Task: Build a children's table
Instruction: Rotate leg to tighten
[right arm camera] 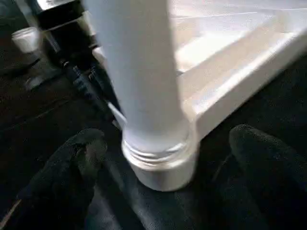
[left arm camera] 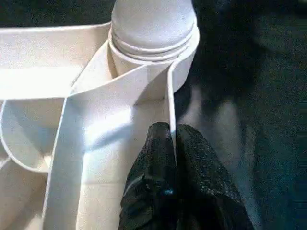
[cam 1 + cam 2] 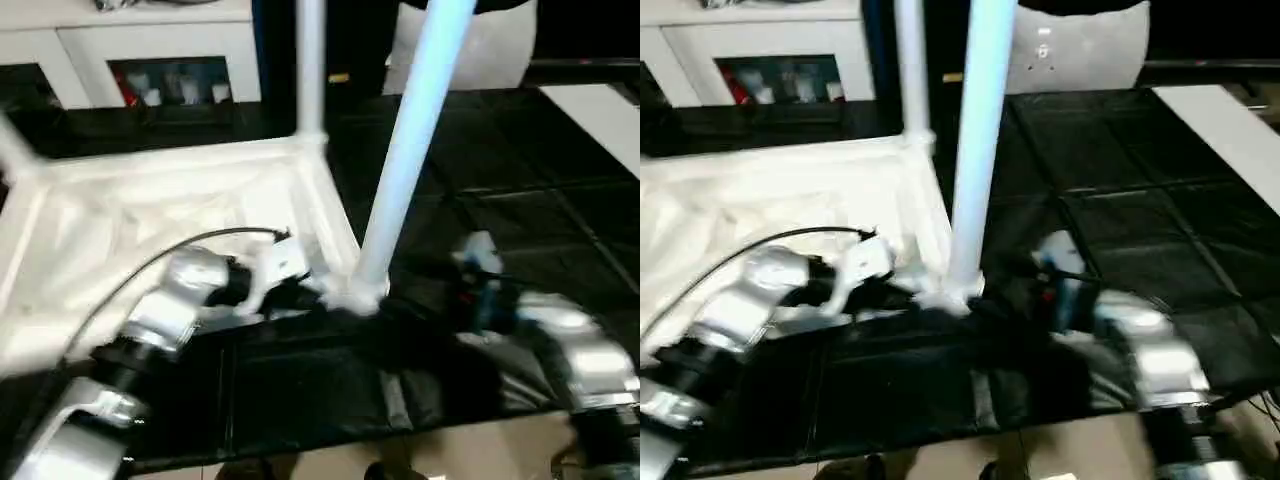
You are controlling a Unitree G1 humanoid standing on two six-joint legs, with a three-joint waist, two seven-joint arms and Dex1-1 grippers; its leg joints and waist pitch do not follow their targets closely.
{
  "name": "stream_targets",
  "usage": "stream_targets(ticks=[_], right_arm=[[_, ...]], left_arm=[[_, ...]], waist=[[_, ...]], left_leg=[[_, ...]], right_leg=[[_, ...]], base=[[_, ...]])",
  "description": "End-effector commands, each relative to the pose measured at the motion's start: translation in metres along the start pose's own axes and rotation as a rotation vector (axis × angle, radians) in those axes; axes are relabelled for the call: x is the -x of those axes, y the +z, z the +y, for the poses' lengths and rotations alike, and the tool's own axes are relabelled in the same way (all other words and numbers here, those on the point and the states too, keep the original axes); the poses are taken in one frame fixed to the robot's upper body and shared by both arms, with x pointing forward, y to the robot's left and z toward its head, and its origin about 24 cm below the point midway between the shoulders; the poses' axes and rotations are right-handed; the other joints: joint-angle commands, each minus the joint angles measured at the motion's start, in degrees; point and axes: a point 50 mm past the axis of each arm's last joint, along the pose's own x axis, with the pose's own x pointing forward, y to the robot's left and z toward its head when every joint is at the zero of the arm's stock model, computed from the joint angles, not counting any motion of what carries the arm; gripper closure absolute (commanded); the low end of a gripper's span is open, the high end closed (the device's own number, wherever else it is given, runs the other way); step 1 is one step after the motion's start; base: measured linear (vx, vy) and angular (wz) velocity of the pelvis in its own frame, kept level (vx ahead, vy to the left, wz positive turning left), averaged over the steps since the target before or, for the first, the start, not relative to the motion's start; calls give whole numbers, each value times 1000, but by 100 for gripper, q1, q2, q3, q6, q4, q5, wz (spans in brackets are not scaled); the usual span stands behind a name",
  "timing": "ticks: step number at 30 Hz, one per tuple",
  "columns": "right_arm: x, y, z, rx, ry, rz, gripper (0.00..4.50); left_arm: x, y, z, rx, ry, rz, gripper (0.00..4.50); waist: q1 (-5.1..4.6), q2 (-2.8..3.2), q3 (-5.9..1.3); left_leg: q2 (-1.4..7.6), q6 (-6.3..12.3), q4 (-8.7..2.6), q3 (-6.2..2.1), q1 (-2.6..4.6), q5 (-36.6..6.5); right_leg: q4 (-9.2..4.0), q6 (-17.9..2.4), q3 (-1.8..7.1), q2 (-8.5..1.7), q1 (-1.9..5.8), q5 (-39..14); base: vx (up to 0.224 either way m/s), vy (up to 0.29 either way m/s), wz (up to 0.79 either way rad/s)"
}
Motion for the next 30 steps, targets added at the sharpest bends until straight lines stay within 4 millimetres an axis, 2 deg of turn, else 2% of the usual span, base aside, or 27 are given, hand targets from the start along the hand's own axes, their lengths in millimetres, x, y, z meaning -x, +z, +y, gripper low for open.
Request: stream_targets(ticks=[1, 2, 4, 6, 7, 8, 9, 10, 13, 16, 18, 20, 22, 23, 26, 27, 30], right_arm=[[-3, 9, 6, 49, 133, 11, 2], [-3, 10, 7, 58, 179, 28, 2], [-3, 12, 7, 67, 253, 53, 2], [-5, 12, 8, 60, 310, 77, 2], [-6, 12, 8, 55, 335, 87, 18], [-8, 12, 9, 54, 355, 93, 18], [-8, 12, 9, 54, 360, 94, 18], [-10, 12, 11, 51, 384, 99, 18], [-17, 12, 13, 41, 440, 97, 52], [-25, 13, 18, 20, 510, 94, 75], [-28, 12, 20, 13, 536, 96, 98], [-31, 11, 23, 11, 574, 108, 107], [-33, 11, 24, 14, 593, 115, 137], [-35, 10, 24, 17, 609, 120, 137], [-37, 10, 24, 19, 627, 130, 156], [-37, 10, 24, 16, 632, 135, 177], [-38, 10, 23, 11, 645, 148, 201]], left_arm=[[-10, -4, -17, -35, -208, 41, 450], [-8, -4, -18, -50, -242, 50, 450], [-5, -3, -18, -71, -297, 61, 450], [-4, -1, -18, -97, -331, 67, 450], [-3, 0, -19, -108, -346, 69, 450], [-3, 1, -19, -114, -358, 70, 450], [-3, 1, -19, -115, -361, 70, 450], [-3, 2, -19, -125, -378, 69, 450], [-5, 5, -20, -144, -418, 69, 450], [-8, 8, -22, -166, -450, 74, 450], [-9, 9, -23, -173, -458, 76, 450], [-10, 10, -23, -183, -465, 78, 450], [-11, 10, -22, -187, -469, 80, 450], [-11, 10, -22, -191, -473, 84, 450], [-10, 9, -21, -196, -477, 89, 450], [-10, 10, -21, -196, -476, 90, 450], [-8, 9, -20, -198, -473, 95, 450]], waist=[[14, -79, -407], [20, -75, -414], [22, -60, -399], [27, -56, -367], [35, -55, -358], [41, -64, -352], [54, -48, -345], [60, -66, -341], [66, -67, -348], [66, -81, -341], [69, -81, -351], [104, -77, -365], [126, -75, -382], [124, -84, -389], [119, -78, -374], [123, -77, -370], [126, -81, -362]], left_leg=[[304, 809, -218, -64, 68, -466], [305, 796, -225, -83, 59, -539], [327, 734, -235, -85, 79, -657], [341, 561, -268, -91, 98, -1011], [347, 470, -283, -95, 108, -1140], [353, 438, -288, -94, 119, -1205], [363, 349, -300, -90, 150, -1332], [365, 292, -312, -99, 141, -1400], [363, 222, -323, -111, 127, -1425], [354, 224, -324, -118, 101, -1373], [354, 249, -309, -112, 110, -1329], [358, 294, -289, -97, 134, -1197], [357, 346, -275, -97, 120, -1015], [346, 388, -265, -94, 105, -925], [341, 392, -265, -98, 92, -1032], [351, 340, -276, -105, 99, -1114], [358, 281, -287, -114, 96, -1172]], right_leg=[[-240, -1637, 228, -318, 258, 197], [-234, -1632, 208, -322, 289, -9], [-250, -1639, 208, -314, 264, -241], [-305, -1582, 213, -325, 246, -803], [-329, -1526, 223, -337, 240, -1017], [-342, -1498, 226, -343, 229, -1119], [-361, -1480, 237, -344, 205, -1294], [-364, -1456, 239, -347, 213, -1397], [-361, -1399, 242, -359, 223, -1468], [-351, -1385, 243, -365, 235, -1409], [-342, -1403, 247, -368, 226, -1335], [-318, -1475, 248, -353, 213, -1084], [-275, -1536, 239, -347, 228, -789], [-256, -1574, 232, -339, 238, -635], [-280, -1578, 225, -351, 234, -813], [-295, -1545, 230, -363, 234, -973], [-294, -1511, 231, -367, 236, -1067]], base=[[0, 0, 0], [0, 0, 0], [0, 0, 0], [0, 0, 0], [0, 0, 0], [0, 0, 0], [0, 0, 0], [0, 0, 0], [0, 0, 0], [0, 0, 0], [0, 0, 0], [0, 0, 0], [0, 0, 0], [0, 0, 0], [0, 0, 0], [0, 0, 0], [0, 0, 0]])
